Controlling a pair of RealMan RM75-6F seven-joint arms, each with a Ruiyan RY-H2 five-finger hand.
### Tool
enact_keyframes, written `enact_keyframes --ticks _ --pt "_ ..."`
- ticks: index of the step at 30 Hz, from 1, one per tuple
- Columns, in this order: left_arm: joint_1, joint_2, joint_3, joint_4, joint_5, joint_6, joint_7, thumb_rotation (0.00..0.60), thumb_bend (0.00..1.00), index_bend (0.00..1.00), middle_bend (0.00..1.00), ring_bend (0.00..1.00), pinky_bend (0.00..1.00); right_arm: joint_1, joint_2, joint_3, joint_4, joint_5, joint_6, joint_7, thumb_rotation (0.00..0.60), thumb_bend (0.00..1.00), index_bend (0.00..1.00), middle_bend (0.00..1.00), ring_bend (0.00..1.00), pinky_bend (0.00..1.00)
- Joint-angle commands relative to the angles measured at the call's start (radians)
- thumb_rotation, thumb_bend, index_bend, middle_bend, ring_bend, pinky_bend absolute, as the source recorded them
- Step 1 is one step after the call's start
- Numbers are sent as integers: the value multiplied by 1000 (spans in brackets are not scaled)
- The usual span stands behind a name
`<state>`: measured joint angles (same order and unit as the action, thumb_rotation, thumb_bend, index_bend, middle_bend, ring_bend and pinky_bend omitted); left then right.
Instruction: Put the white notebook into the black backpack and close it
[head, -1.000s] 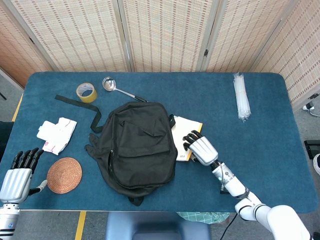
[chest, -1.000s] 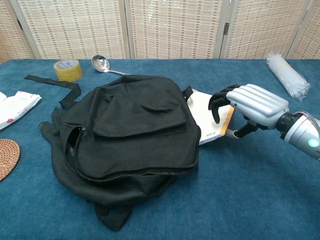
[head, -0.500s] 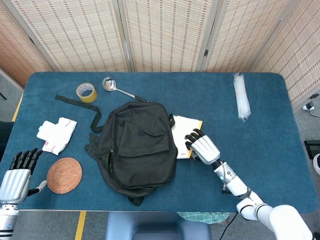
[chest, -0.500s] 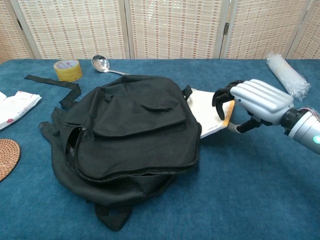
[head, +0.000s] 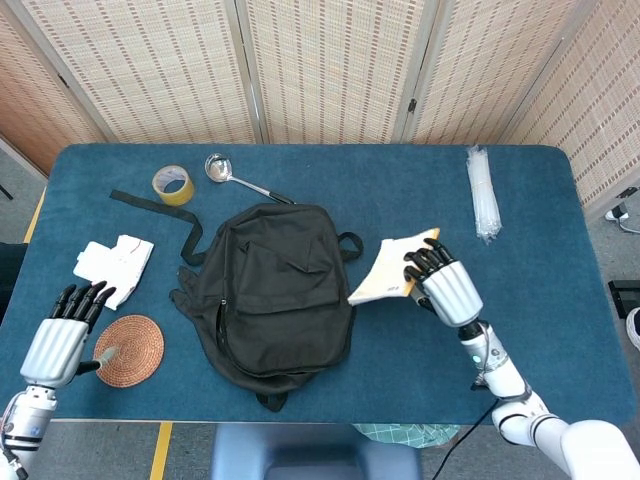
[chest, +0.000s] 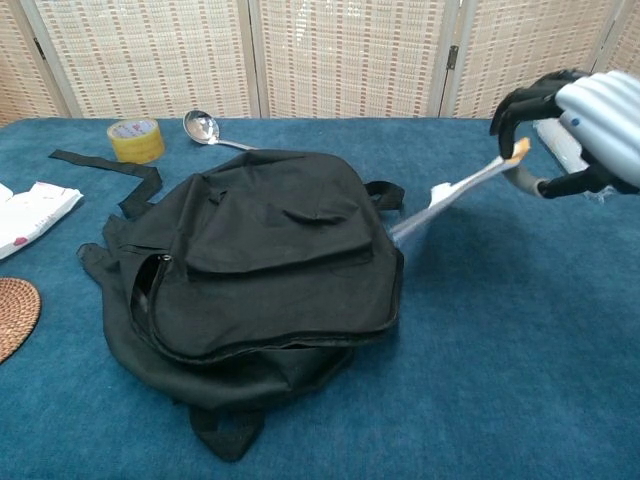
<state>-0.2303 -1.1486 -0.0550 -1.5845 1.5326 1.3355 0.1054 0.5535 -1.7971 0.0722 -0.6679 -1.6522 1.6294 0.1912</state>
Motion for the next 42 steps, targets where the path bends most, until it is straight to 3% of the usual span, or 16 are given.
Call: enact_keyframes --ticks 1,10,19,32,42 --pt "-65 13 -11 -10 22 -74 -8 600 258 134 88 103 0 -40 67 37 -47 2 104 -28 600 510 672 432 380 240" --pt "-241 10 -30 -31 56 -286 -60 600 258 170 88 112 0 -83 240 70 -230 -19 226 -144 600 509 695 447 385 244" --pt "-345 -76 30 -12 117 -422 -91 600 258 177 88 112 0 -120 361 67 -401 -44 235 -255 600 509 708 455 391 247" --pt "-454 -220 30 28 55 -557 -74 600 259 216 88 112 0 -139 370 73 -428 -52 213 -268 600 510 712 455 388 247" --pt "-488 -285 19 65 -17 -582 -65 600 259 236 88 116 0 -147 359 83 -403 -45 200 -247 600 510 712 455 387 247"
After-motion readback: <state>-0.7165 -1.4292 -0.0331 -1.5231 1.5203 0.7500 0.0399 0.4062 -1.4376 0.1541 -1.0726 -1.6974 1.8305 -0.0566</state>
